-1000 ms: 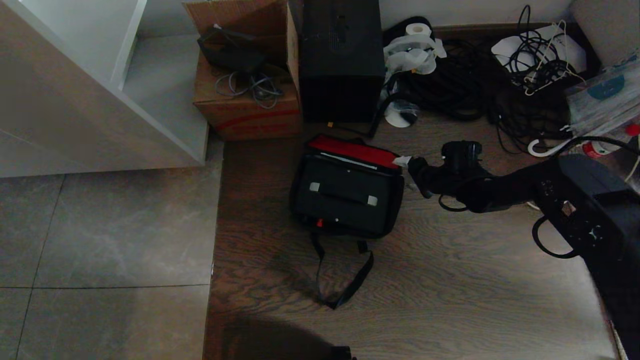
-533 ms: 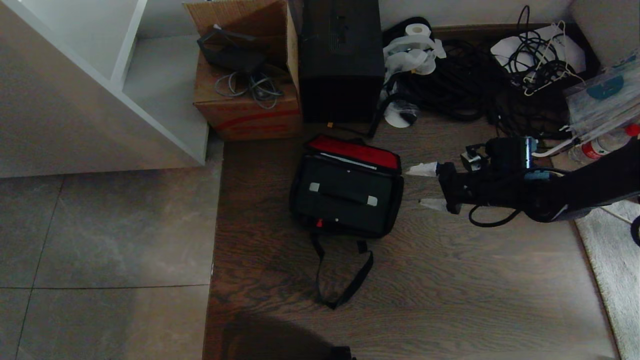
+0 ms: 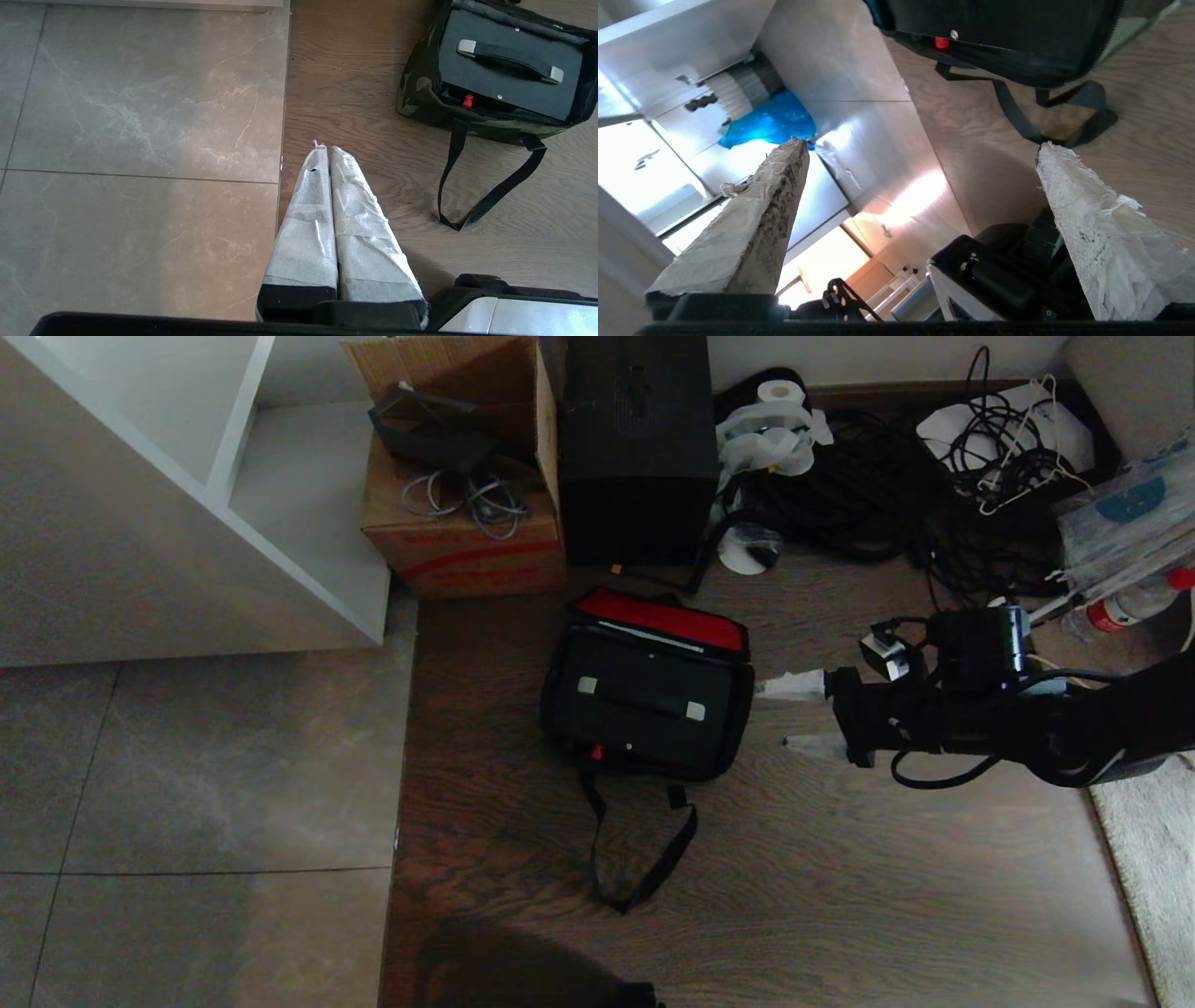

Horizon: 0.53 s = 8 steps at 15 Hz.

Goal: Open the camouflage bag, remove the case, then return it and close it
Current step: Close the top of the storage box

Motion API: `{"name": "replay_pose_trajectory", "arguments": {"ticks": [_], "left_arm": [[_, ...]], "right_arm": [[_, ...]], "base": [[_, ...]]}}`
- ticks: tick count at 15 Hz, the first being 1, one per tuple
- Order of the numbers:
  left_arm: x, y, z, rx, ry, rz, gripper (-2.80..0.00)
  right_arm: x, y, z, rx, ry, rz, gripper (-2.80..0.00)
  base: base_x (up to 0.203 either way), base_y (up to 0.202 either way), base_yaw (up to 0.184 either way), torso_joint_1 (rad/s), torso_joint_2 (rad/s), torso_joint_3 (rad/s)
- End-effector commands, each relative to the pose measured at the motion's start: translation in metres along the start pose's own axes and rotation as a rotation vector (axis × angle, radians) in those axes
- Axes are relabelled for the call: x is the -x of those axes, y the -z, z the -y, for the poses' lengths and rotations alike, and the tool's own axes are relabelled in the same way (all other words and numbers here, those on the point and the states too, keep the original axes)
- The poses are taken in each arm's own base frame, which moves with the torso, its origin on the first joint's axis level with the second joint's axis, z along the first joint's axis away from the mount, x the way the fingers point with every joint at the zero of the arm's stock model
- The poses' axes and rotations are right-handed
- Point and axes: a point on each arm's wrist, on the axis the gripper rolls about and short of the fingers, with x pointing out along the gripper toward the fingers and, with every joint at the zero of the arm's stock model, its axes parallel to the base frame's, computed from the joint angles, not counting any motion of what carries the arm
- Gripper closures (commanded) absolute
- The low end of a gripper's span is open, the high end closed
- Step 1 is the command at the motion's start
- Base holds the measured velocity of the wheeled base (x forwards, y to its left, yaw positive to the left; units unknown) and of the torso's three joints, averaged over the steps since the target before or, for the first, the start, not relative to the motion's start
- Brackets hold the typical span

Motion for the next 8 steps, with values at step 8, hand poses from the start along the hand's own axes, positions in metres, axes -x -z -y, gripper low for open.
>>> {"name": "replay_pose_trajectory", "arguments": {"ticks": [8], "left_arm": [[-0.0006, 0.0025, -0.0001, -0.001, -0.001, -0.008, 0.0]], "right_arm": [[-0.0076, 0.0074, -0.0009, -0.015, 0.012, -0.03, -2.8]], "base": [[0.0, 0.0, 0.0, 0.0, 0.0, 0.0]]}}
